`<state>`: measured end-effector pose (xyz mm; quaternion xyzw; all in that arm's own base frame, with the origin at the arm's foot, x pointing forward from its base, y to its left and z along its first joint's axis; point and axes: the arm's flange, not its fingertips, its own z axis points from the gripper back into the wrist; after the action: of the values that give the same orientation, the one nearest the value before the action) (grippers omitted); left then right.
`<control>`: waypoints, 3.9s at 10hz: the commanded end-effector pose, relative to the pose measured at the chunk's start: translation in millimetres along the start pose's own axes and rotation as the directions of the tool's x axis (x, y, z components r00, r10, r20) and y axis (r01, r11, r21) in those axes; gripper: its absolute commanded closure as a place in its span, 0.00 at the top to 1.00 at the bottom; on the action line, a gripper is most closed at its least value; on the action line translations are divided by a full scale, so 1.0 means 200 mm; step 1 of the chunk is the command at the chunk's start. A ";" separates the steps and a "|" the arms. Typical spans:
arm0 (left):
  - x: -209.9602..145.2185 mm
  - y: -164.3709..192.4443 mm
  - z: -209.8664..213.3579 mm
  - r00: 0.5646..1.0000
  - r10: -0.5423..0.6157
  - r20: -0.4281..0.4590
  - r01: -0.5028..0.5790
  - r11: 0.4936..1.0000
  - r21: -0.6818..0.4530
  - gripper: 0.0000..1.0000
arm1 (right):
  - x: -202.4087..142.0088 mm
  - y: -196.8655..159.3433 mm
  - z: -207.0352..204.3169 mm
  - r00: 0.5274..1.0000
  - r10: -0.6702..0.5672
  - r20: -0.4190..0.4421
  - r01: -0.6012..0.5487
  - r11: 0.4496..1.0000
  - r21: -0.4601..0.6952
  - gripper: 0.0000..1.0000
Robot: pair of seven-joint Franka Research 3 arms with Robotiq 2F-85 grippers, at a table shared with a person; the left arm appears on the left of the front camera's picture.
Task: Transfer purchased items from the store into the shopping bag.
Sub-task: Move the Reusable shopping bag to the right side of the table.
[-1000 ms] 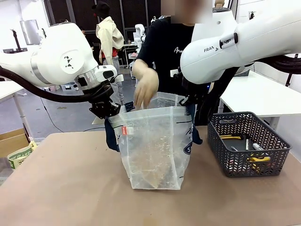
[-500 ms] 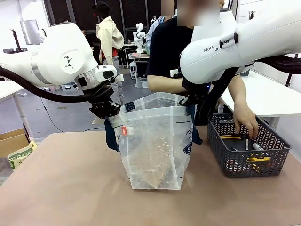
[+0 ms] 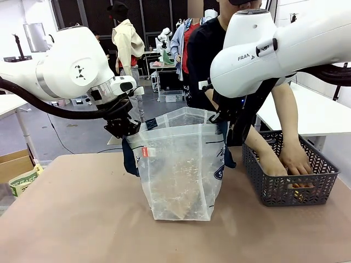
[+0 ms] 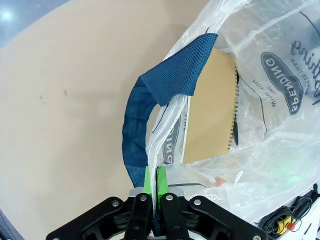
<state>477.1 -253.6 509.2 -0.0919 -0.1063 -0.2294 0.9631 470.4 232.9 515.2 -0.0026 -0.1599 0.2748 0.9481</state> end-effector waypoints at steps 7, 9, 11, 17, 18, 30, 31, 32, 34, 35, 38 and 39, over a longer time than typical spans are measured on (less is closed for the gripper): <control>0.00 0.01 0.00 1.000 0.001 -0.001 -0.001 1.000 0.001 0.00 | 0.00 -0.01 0.00 1.000 -0.003 -0.003 0.003 1.000 -0.001 0.00; 0.00 0.01 0.00 1.000 0.001 -0.001 -0.001 1.000 0.001 0.00 | 0.00 -0.01 0.00 1.000 -0.003 -0.003 0.003 1.000 -0.001 0.00; 0.00 0.01 0.00 1.000 0.001 -0.001 -0.001 1.000 0.001 0.00 | 0.00 -0.01 0.00 1.000 -0.003 -0.003 0.003 1.000 -0.001 0.00; 0.00 0.01 0.00 1.000 0.001 -0.001 -0.001 1.000 0.001 0.00 | 0.00 -0.01 0.00 1.000 -0.003 -0.003 0.003 1.000 -0.001 0.00; 0.00 0.01 0.00 1.000 0.001 -0.001 -0.001 1.000 0.001 0.00 | 0.00 -0.01 0.00 1.000 -0.003 -0.003 0.003 1.000 -0.001 0.00; 0.00 0.01 0.00 1.000 0.001 -0.001 -0.001 1.000 0.001 0.00 | 0.00 -0.01 0.00 1.000 -0.003 -0.003 0.003 1.000 -0.001 0.00; 0.00 0.01 0.00 1.000 0.001 -0.001 -0.001 1.000 0.001 0.00 | 0.00 -0.01 0.00 1.000 -0.003 -0.003 0.003 1.000 -0.001 0.00; 0.00 0.01 0.00 1.000 0.001 -0.001 -0.001 1.000 0.001 0.00 | 0.00 -0.01 0.00 1.000 -0.003 -0.003 0.003 1.000 -0.001 0.00; 0.00 0.01 0.00 1.000 0.001 -0.001 -0.001 1.000 0.001 0.00 | 0.00 -0.01 0.00 1.000 -0.003 -0.003 0.003 1.000 -0.001 0.00; 0.00 0.01 0.00 1.000 0.001 -0.001 -0.001 1.000 0.001 0.00 | 0.00 -0.01 0.00 1.000 -0.003 -0.003 0.003 1.000 -0.001 0.00; 0.00 0.01 0.00 1.000 0.001 -0.001 -0.001 1.000 0.001 0.00 | 0.00 -0.01 0.00 1.000 -0.003 -0.003 0.003 1.000 -0.001 0.00; 0.00 0.01 0.00 1.000 0.001 -0.001 -0.001 1.000 0.001 0.00 | 0.00 -0.01 0.00 1.000 -0.003 -0.003 0.003 1.000 -0.001 0.00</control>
<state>477.0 -253.7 509.1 -0.0919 -0.1062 -0.2295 0.9631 470.4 232.9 515.2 -0.0026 -0.1598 0.2748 0.9481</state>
